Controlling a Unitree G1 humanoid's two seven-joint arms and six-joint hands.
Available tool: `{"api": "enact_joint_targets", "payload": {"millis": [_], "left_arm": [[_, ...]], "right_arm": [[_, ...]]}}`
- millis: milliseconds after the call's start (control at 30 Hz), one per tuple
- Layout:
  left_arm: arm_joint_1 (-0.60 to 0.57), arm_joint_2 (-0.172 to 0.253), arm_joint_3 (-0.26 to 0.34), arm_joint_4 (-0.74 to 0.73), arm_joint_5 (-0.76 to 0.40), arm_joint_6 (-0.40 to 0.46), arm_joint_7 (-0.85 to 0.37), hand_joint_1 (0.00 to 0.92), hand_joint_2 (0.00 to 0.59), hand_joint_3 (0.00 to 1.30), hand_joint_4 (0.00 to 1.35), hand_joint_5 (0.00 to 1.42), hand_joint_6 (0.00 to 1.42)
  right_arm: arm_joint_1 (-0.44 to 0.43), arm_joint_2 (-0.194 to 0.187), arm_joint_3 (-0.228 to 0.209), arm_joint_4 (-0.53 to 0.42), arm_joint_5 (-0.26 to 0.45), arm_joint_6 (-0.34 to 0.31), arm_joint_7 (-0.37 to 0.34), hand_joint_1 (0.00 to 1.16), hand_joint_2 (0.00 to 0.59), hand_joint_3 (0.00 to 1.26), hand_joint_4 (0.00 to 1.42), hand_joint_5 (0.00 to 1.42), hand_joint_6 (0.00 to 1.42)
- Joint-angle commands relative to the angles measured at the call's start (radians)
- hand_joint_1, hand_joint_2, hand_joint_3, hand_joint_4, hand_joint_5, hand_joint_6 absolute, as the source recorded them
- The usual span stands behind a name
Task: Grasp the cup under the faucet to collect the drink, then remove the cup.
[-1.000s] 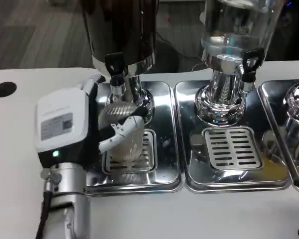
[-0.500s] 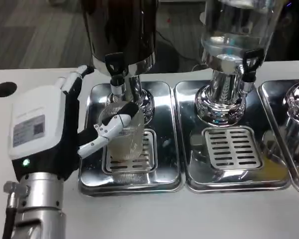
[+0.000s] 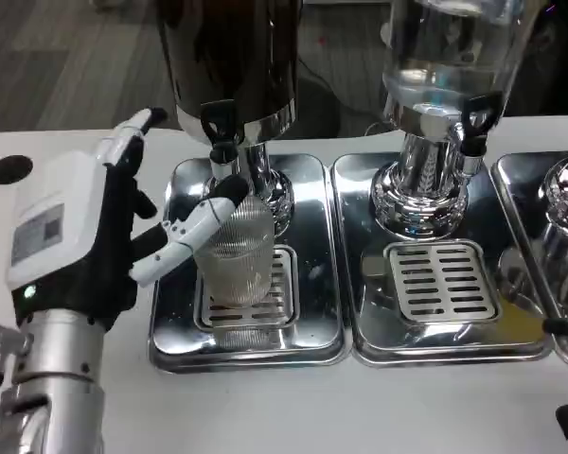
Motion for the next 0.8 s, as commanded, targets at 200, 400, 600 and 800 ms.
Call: {"api": "enact_joint_targets", "payload": {"millis": [200,400,600,800], "left_arm": [[-0.082,0.008,-0.003,-0.008,-0.072,-0.007,-0.098,0.039,0.084,0.16,0.06,0.72,0.91],[-0.099,0.003,0.001,-0.017,-0.077,-0.001,-0.131,0.036,0.081,0.16,0.07,0.74,0.91],[-0.098,0.006,0.004,-0.028,-0.088,0.008,-0.149,0.021,0.082,0.20,0.11,0.85,0.96],[-0.095,0.007,0.002,-0.044,-0.089,0.006,-0.157,0.021,0.082,0.23,0.15,0.88,0.98]], "right_arm": [[-0.009,-0.009,-0.030,0.016,0.004,-0.007,-0.017,0.27,0.380,0.23,0.00,0.00,0.00],[-0.019,-0.010,-0.036,0.014,0.018,-0.005,-0.004,0.27,0.380,0.22,0.00,0.00,0.00],[-0.018,-0.005,-0.021,0.023,0.005,-0.012,-0.005,0.27,0.380,0.22,0.00,0.00,0.00],[-0.018,-0.008,-0.023,0.019,0.014,-0.010,-0.003,0.27,0.380,0.22,0.00,0.00,0.00]]}}
